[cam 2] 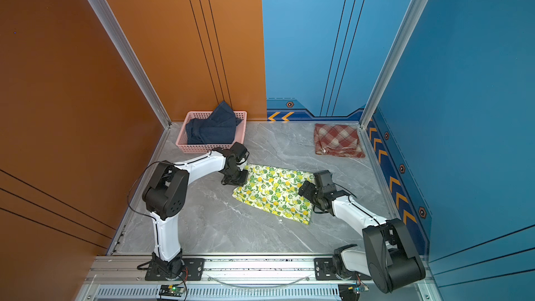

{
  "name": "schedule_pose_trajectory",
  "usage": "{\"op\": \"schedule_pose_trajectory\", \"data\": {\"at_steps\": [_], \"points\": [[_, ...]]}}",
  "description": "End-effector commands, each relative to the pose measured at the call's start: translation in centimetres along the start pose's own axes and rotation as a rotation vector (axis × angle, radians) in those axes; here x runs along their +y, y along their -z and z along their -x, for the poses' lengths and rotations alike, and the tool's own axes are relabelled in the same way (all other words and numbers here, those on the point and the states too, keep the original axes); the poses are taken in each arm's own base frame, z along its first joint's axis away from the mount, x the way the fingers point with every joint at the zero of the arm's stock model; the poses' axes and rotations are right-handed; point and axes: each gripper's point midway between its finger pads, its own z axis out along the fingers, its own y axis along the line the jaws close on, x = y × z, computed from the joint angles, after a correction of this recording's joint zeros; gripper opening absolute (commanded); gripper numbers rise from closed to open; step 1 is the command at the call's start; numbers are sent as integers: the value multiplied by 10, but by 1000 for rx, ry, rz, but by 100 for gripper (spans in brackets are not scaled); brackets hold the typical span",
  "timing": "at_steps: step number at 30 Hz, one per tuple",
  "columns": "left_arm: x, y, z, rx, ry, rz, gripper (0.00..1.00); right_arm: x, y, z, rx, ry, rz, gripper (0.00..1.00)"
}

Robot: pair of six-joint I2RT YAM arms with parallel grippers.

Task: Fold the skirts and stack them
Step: 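Lift the strip's end with the left gripper and fold it over toward the right gripper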

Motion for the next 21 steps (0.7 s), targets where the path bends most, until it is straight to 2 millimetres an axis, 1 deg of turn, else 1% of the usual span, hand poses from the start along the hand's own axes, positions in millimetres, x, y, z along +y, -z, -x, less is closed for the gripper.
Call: {"op": "schedule_pose_trajectory", "data": {"at_steps": [1, 3, 4, 8, 9, 12, 13, 15, 17, 18, 21], "points": [[27, 30, 1, -48, 18, 110, 0, -5, -5, -19, 60, -10, -2, 85], [31, 46, 6, -80, 4, 143, 0, -2, -7, -22, 66, -1, 3, 79], [33, 55, 10, -104, -4, 160, 0, 0, -8, -25, 72, 5, 4, 74], [36, 91, 22, -191, -41, 231, 0, 10, -16, -35, 87, 21, 24, 64], [35, 98, 24, -207, -58, 248, 0, 14, -19, -37, 88, 23, 34, 60], [28, 117, 28, -253, -126, 321, 0, 25, -27, -43, 86, 28, 66, 52], [24, 121, 28, -262, -151, 343, 0, 29, -29, -43, 82, 32, 76, 48], [11, 126, 27, -280, -213, 387, 0, 35, -37, -46, 79, 37, 93, 30], [-4, 127, 26, -295, -276, 421, 0, 41, -46, -49, 82, 30, 115, 19], [-12, 128, 25, -302, -309, 440, 0, 46, -51, -51, 86, 26, 134, 15], [-41, 124, 20, -312, -403, 474, 0, 57, -65, -55, 91, 7, 177, 7]]}}
